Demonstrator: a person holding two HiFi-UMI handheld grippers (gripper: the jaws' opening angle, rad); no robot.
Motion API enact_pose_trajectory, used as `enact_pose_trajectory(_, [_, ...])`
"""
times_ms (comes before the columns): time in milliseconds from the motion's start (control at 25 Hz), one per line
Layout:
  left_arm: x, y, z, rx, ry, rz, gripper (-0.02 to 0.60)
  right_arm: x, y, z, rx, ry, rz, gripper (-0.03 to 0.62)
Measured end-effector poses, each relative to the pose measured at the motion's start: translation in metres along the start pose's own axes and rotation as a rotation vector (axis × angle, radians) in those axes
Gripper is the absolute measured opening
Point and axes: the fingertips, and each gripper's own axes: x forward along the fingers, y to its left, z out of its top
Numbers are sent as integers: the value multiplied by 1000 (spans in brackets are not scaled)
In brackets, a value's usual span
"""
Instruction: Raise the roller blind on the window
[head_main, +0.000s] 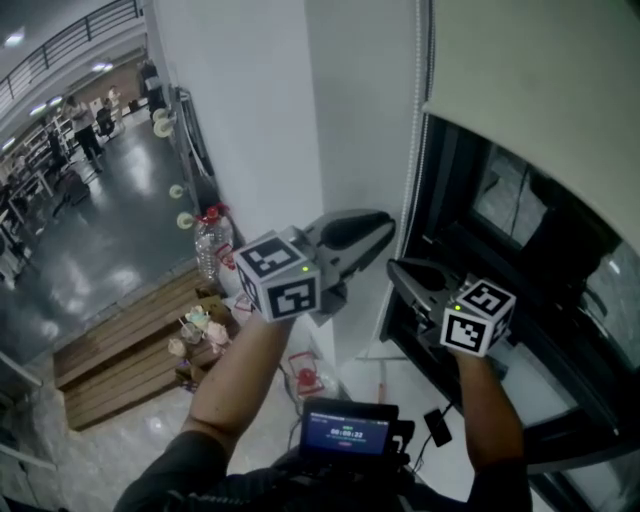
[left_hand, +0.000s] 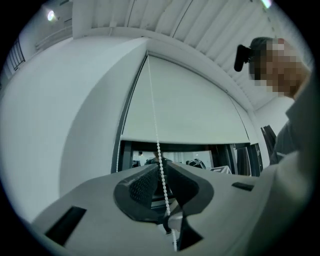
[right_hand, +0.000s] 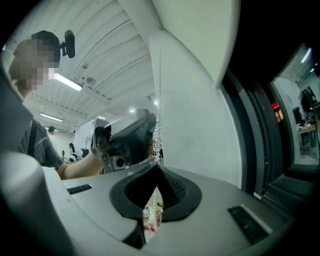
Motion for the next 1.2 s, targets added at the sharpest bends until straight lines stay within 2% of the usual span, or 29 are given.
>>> enact_pose_trajectory(80, [12,0,10,17,13,-10,61,0,1,-1,-1,2,2,6])
enact_pose_trajectory(240, [28,-4,6,12,40,-55,58,1,2,-2,-2,4,8,6])
enact_pose_trajectory(280, [29,-4,5,11,41,-59,6,1,2,-2,-2,5,8,6])
enact_pose_trajectory(600, [19,-5,4,4,-17,-44,2,4,6,-5,1,13,19,6])
enact_pose_trajectory(760, [14,-8,-15,19,10,-19,2,5,6,-25,22,46,20,6])
enact_pose_trajectory(1200, [3,-14,-77,-16,81,13,2,0,3,-87,109,123,3,6])
